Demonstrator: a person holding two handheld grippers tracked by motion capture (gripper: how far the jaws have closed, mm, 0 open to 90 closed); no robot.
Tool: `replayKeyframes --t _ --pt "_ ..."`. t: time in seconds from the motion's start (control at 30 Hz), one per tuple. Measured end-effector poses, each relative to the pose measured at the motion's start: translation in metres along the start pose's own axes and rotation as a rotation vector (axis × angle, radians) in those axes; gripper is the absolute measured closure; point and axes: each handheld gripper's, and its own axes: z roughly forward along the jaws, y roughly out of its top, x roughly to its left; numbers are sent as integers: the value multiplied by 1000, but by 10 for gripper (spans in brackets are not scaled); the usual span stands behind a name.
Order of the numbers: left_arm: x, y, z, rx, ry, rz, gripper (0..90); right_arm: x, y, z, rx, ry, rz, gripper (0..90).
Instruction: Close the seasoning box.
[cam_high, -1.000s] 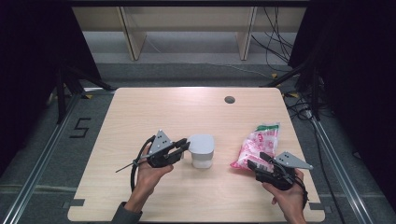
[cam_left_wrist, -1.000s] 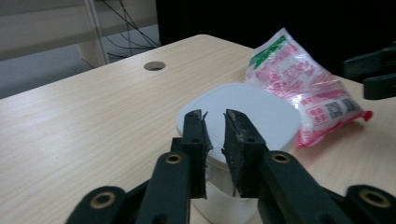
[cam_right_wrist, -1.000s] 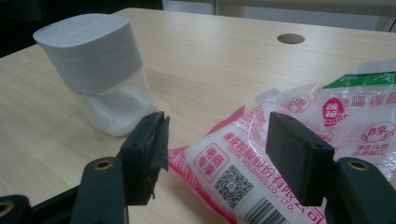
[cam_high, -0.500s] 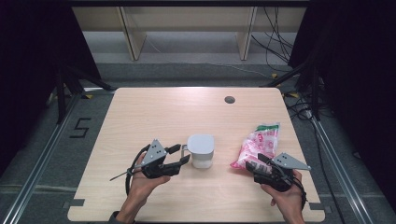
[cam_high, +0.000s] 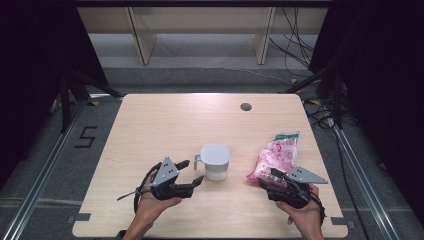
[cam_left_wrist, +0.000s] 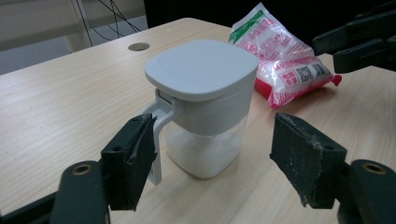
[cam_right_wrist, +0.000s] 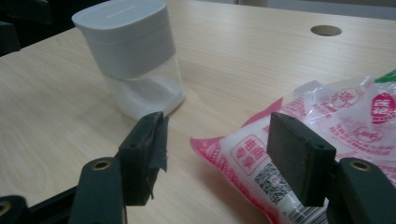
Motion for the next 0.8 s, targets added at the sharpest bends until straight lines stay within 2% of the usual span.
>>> replayKeyframes --t 0.03,0.07,0.1,0.13,0.2,0.23,0.27,0.4,0.5,0.57,0.6,0.67,0.7,0.73,0.77,0.8 --pt "0 -2 0 11 0 8 285 1 -1 1 3 16 19 377" --pt "0 -4 0 12 -3 -4 283 2 -1 1 7 9 -3 374" --pt "-1 -6 0 15 -3 -14 281 3 -1 1 15 15 8 374" --pt "0 -7 -1 23 4 -4 279 3 -1 2 -2 12 8 373" --pt "-1 -9 0 13 -5 -18 277 4 -1 1 22 27 7 372" --pt "-1 -10 -1 24 1 -10 275 5 -1 1 14 20 17 372" --pt "-1 -11 -1 21 -3 -13 272 5 -1 2 15 24 4 371" --pt "-2 -12 -2 19 2 -3 269 5 -2 3 13 45 5 364" --pt "-4 -15 -3 24 -1 3 267 6 -2 2 27 41 -5 355" --pt "-6 -18 -2 25 -10 -2 264 9 -3 3 37 63 23 352" --pt "-6 -19 -3 30 -5 4 263 9 -3 2 46 61 5 350" --pt "-7 -22 -3 34 -10 2 261 11 -4 3 41 75 19 348" --pt "-8 -23 -3 38 -14 0 260 10 -4 4 46 74 -4 348" --pt "-8 -24 -3 39 -11 0 259 13 -4 3 59 77 16 346" --pt "-9 -25 -4 42 -13 3 259 12 -4 2 62 78 -4 345" --pt "-10 -26 -4 44 -13 -2 258 15 -6 3 61 87 28 345"
